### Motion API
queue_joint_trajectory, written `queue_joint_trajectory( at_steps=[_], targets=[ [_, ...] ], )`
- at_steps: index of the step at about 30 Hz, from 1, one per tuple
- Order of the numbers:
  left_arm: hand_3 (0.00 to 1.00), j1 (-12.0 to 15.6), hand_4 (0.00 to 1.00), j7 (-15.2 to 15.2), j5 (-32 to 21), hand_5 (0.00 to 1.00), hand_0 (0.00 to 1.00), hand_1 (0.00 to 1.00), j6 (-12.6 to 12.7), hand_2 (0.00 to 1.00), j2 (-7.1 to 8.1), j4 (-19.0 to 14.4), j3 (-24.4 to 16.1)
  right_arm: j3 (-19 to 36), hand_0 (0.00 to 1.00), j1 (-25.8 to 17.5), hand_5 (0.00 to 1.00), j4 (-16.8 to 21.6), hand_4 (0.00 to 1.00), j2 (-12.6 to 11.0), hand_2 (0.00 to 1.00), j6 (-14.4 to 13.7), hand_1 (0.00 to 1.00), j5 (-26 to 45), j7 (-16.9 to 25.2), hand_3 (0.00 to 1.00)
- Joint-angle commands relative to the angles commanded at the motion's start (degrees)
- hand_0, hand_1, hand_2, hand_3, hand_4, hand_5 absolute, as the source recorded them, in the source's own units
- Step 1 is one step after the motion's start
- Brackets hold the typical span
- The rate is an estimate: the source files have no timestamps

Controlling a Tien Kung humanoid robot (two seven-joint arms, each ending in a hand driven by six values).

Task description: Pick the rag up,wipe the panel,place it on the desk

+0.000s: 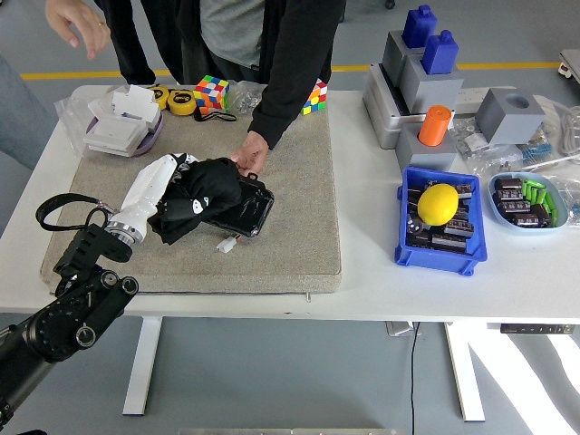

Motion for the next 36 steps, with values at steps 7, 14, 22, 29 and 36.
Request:
queue_joint_trajectory(
  at_steps=[7, 14, 22, 29, 36],
  targets=[
    [0.546, -2.42, 0.661, -1.11, -0.83, 0.002, 0.236, 0.273, 0.98, 0.307, -0.33, 5.5, -2.92, 0.12, 0.59, 0.03, 0.364, -0.02, 0.907, 0.02, 0.482, -0.01, 0.566, 0.06, 0.0, 0.523],
    [0.547, -4.18, 0.661, -2.75, -0.74, 0.002, 0.236, 0.282, 3.26, 0.315, -1.05, 10.89, -7.1, 0.04, 0.59, -0.03, 0.364, -0.03, 0.907, -0.03, 0.482, -0.01, 0.566, 0.09, 0.0, 0.523],
    [0.547, -6.12, 0.662, -3.73, 0.06, 0.002, 0.236, 0.284, 5.89, 0.32, -2.03, 13.93, -10.4, -0.06, 0.59, 0.04, 0.365, -0.04, 0.906, -0.06, 0.482, 0.01, 0.566, 0.16, 0.0, 0.522],
    [0.548, -6.85, 0.662, -2.7, 0.92, 0.002, 0.237, 0.286, 5.46, 0.323, -2.85, 15.87, -10.0, -0.11, 0.59, 0.07, 0.363, 0.03, 0.907, -0.08, 0.482, -0.11, 0.566, 0.33, 0.23, 0.521],
    [0.548, -6.43, 0.663, -2.65, 0.94, 0.002, 0.236, 0.288, 5.31, 0.325, -3.03, 15.82, -9.7, -0.17, 0.59, 0.02, 0.364, 0.07, 0.906, -0.09, 0.481, -0.22, 0.565, 0.48, 0.47, 0.522]
  ],
)
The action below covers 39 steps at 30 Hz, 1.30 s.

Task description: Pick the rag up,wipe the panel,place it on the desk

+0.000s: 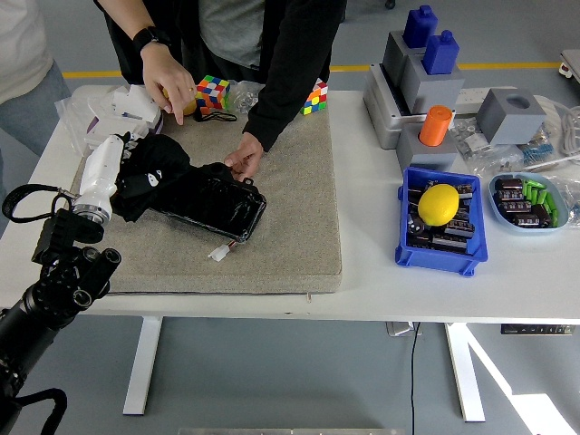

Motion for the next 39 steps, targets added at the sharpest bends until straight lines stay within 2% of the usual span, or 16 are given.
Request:
queue_joint_trajectory(
  at_steps=[5, 12, 20, 32, 39],
  targets=[
    [0.548, 0.0, 0.665, -1.04, -0.47, 0.002, 0.236, 0.295, 0.76, 0.33, 0.25, 0.52, -0.76, 0.02, 0.59, -0.01, 0.364, 0.03, 0.905, 0.02, 0.481, 0.01, 0.565, 0.01, 0.01, 0.522],
    [0.548, 0.57, 0.664, -4.03, -2.2, 0.002, 0.236, 0.3, 3.44, 0.337, 0.43, 1.04, -2.65, -0.27, 0.59, -0.11, 0.363, 0.02, 0.905, 0.03, 0.481, 0.06, 0.565, 0.09, 0.0, 0.521],
    [0.549, 0.82, 0.665, -3.33, -2.47, 0.002, 0.236, 0.301, 2.33, 0.339, 0.41, 1.25, -1.19, -0.43, 0.586, -0.12, 0.361, 0.05, 0.903, 0.05, 0.48, 0.11, 0.564, 0.19, 0.03, 0.521],
    [0.549, 2.4, 0.664, -2.3, -4.76, 0.002, 0.236, 0.301, 1.8, 0.339, 0.57, -3.78, 5.59, -0.44, 0.589, -0.27, 0.361, 0.22, 0.903, 0.03, 0.481, 0.14, 0.565, 0.18, 0.01, 0.521],
    [0.549, 4.23, 0.664, -1.51, -6.94, 0.002, 0.235, 0.301, 1.73, 0.339, 1.81, -10.06, 11.76, -0.3, 0.588, -0.2, 0.36, 0.45, 0.903, 0.02, 0.481, 0.16, 0.564, 0.22, 0.03, 0.521]
  ],
)
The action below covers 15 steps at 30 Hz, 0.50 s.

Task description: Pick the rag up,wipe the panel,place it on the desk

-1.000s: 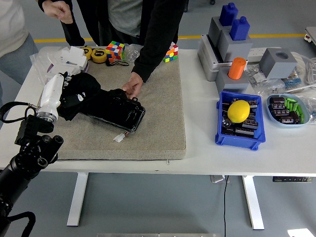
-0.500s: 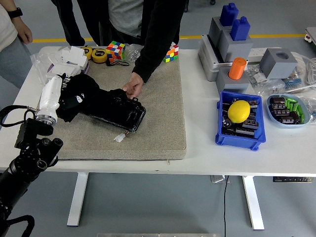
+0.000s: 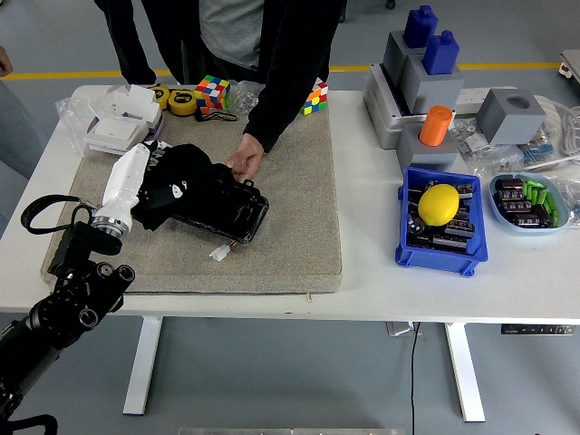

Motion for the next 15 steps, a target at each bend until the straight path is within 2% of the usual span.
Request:
queue_joint_trajectory(
  at_steps=[6, 15],
  targets=[
    [0.55, 1.33, 0.664, 0.65, -1.18, 0.002, 0.234, 0.3, 0.07, 0.339, 0.93, -5.22, 5.31, -0.07, 0.588, 0.02, 0.361, 0.09, 0.903, -0.01, 0.481, 0.03, 0.564, 0.01, 0.01, 0.521],
    [0.549, 2.48, 0.665, 0.69, -2.5, 0.002, 0.234, 0.297, 0.25, 0.339, 1.49, -9.82, 11.29, -0.39, 0.589, 0.05, 0.361, 0.38, 0.904, 0.01, 0.481, 0.07, 0.564, 0.26, 0.03, 0.521]
  ],
)
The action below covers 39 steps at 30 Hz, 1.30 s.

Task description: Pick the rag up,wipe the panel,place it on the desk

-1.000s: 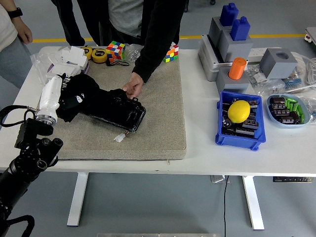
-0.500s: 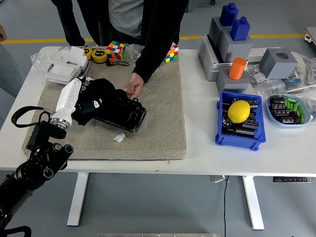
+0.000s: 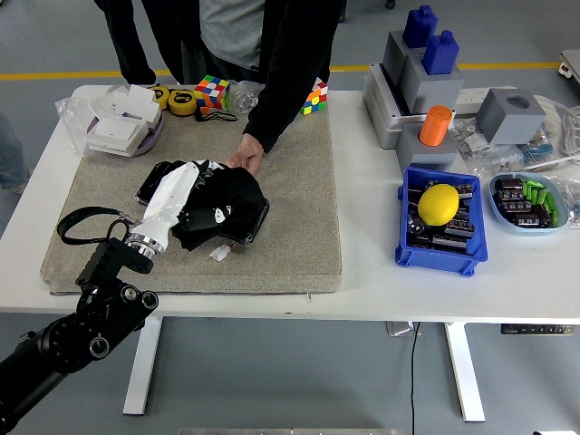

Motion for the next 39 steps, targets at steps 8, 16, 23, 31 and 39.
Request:
queue_joint_trajectory(
  at_steps=[8, 16, 23, 31, 39],
  targets=[
    [0.549, -0.71, 0.665, 0.25, -0.48, 0.002, 0.232, 0.297, -0.19, 0.339, -0.83, -0.57, 3.51, -0.11, 0.589, 0.03, 0.361, 0.04, 0.904, 0.0, 0.481, 0.02, 0.564, 0.12, 0.0, 0.521],
    [0.549, -1.72, 0.666, -0.21, -0.31, 0.002, 0.232, 0.296, 0.14, 0.339, -1.58, 1.09, 3.63, -0.18, 0.589, 0.08, 0.361, 0.03, 0.904, -0.04, 0.482, 0.02, 0.564, 0.11, 0.0, 0.522],
    [0.549, -2.71, 0.666, -1.13, 0.83, 0.002, 0.233, 0.295, 0.96, 0.339, -1.69, 4.7, -0.62, 0.04, 0.589, 0.06, 0.361, -0.01, 0.905, -0.01, 0.482, 0.01, 0.564, 0.01, 0.01, 0.52],
    [0.549, -2.93, 0.666, -2.26, 2.02, 0.002, 0.232, 0.296, 1.38, 0.339, -1.52, 9.15, -6.82, 0.09, 0.589, 0.01, 0.362, 0.06, 0.906, 0.02, 0.482, -0.01, 0.564, 0.03, 0.04, 0.521],
    [0.549, -5.5, 0.668, -3.2, 2.09, 0.002, 0.234, 0.295, 1.72, 0.339, -1.31, 15.1, -11.6, 0.13, 0.589, 0.19, 0.362, 0.08, 0.906, -0.02, 0.482, 0.01, 0.564, 0.12, 0.03, 0.521]
  ],
)
